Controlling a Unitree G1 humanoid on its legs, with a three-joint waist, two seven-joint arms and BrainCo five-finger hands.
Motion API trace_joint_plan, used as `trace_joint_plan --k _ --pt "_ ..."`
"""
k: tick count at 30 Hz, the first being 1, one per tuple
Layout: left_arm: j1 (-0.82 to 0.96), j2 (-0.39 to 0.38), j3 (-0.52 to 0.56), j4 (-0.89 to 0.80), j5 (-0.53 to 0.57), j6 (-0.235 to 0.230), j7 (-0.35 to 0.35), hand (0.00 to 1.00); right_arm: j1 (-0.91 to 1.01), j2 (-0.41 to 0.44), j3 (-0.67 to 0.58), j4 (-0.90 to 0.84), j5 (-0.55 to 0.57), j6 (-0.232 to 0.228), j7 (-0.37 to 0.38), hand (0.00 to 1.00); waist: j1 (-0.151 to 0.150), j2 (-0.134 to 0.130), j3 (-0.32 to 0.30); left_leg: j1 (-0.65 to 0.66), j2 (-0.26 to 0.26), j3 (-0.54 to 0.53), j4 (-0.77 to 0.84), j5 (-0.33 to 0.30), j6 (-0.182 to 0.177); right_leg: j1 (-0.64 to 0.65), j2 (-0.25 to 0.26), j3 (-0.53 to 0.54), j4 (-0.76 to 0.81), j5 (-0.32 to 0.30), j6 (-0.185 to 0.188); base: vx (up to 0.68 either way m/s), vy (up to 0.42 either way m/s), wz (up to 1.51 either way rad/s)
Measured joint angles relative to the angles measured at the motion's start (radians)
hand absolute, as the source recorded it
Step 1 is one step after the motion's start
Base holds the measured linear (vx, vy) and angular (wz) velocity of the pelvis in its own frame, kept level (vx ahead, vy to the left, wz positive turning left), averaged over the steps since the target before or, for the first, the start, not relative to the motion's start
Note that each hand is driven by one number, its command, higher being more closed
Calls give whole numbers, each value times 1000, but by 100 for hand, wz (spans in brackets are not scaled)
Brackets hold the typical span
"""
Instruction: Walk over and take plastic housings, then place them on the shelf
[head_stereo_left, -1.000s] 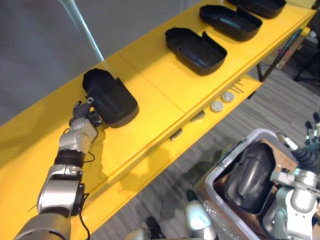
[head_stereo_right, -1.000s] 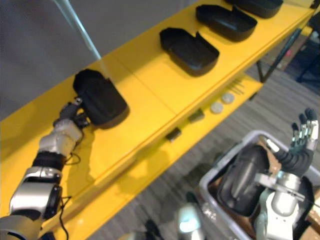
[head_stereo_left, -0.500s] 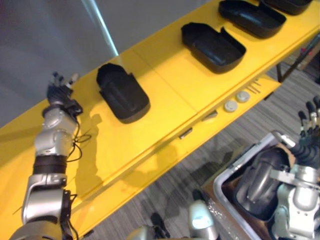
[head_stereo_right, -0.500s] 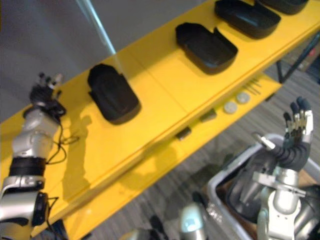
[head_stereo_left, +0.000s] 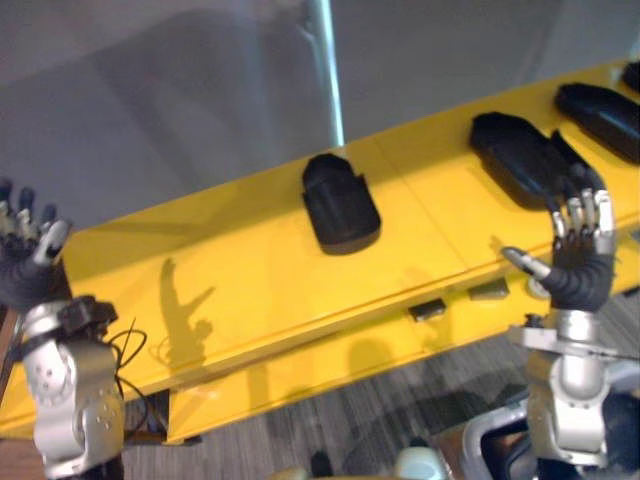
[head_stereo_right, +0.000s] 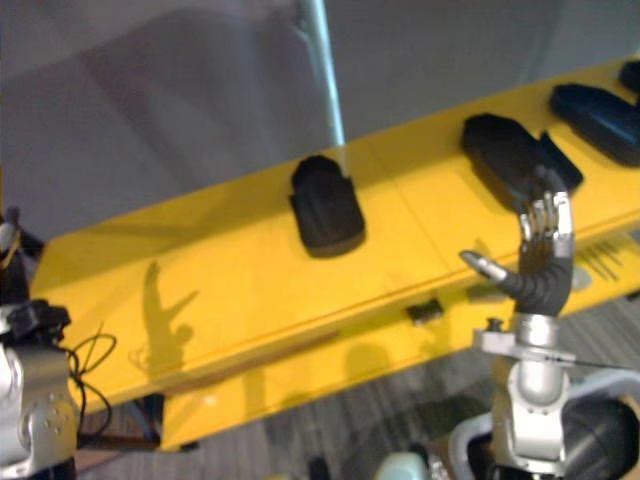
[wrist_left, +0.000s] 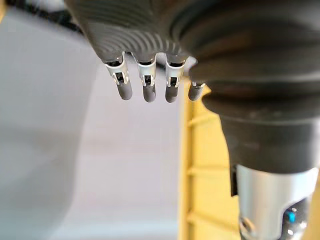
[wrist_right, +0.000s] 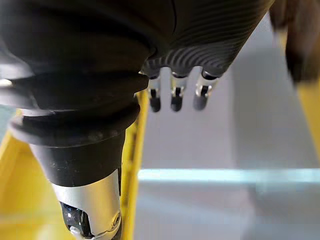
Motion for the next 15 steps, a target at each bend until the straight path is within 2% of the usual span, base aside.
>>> trace_joint_plan --k 3,4,6,9,10,15 --pt "62 -68 -15 -57 103 -69 -6 0 0 42 66 -2 -1 4 -13 0 16 -33 -18 -14 -6 -29 -4 3 2 29 -5 -33 -38 17 1 2 16 29" --pt "82 -86 -31 -64 161 -104 6 0 0 62 84 -2 -2 4 -34 0 27 -46 -26 -22 -9 -40 -4 4 2 30 -6 -46 -49 22 0 -3 15 25" --pt "99 -115 -45 -69 197 -148 22 0 0 77 90 -2 -8 4 -83 0 36 -59 -31 -35 -10 -48 -4 7 4 29 -8 -57 -54 28 3 6 14 21" --pt "136 -159 -52 -69 235 -199 47 0 0 82 90 1 -8 4 -151 0 42 -67 -30 -35 -10 -52 -6 6 6 36 -8 -59 -57 36 7 13 14 5" --pt "138 -161 -54 -69 234 -202 47 0 0 82 88 3 -8 4 -162 0 42 -68 -30 -34 -10 -54 -7 5 6 39 -8 -60 -57 37 7 7 30 8" --pt "140 -155 -89 -70 245 -293 8 0 11 79 69 19 -45 4 -183 0 38 -70 -30 -17 7 -39 -24 -1 9 45 7 -58 -74 88 11 -8 32 -4"
